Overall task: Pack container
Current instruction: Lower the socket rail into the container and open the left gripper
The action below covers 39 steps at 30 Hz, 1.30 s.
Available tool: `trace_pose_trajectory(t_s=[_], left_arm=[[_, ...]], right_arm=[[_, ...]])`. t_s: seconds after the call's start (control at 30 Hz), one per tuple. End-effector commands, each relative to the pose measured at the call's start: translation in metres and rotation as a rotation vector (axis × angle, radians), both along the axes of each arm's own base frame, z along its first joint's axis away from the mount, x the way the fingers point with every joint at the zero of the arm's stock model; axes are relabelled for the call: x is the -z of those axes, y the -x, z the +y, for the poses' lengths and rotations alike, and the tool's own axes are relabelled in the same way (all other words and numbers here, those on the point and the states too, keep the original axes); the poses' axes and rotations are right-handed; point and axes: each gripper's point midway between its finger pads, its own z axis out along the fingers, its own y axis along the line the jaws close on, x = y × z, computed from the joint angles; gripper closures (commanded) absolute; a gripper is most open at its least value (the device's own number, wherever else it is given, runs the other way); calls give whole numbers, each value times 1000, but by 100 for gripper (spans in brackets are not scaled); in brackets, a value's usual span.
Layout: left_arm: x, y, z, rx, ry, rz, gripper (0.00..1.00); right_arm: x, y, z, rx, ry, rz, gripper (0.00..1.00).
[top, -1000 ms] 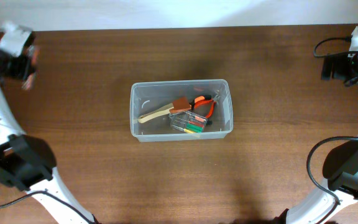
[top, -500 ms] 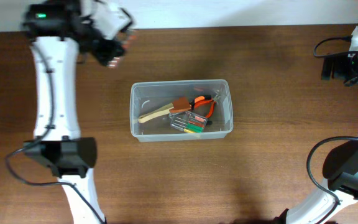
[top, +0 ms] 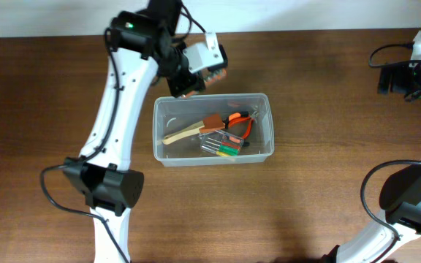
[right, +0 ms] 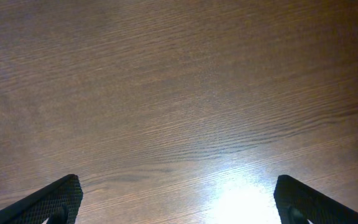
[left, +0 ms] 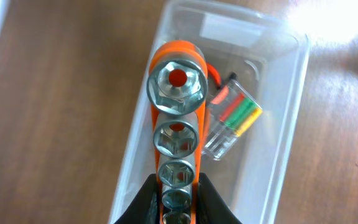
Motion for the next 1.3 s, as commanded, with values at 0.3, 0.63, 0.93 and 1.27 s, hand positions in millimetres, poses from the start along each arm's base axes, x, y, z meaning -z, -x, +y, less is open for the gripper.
trace_pose_trajectory(t_s=[0.3, 0.63, 0.93, 1.27], left_arm=[[82, 27, -14, 76, -95, 172, 98], [124, 32, -9, 74, -130, 225, 89], [146, 40, -6, 75, -146, 268, 90], [174, 49, -2, 74, -159, 304, 90]], right_arm=[[3, -1, 2, -8, -6, 4, 1], [3, -1, 2, -8, -6, 4, 1], [3, -1, 2, -8, -6, 4, 1], [3, -1, 2, -8, -6, 4, 1]])
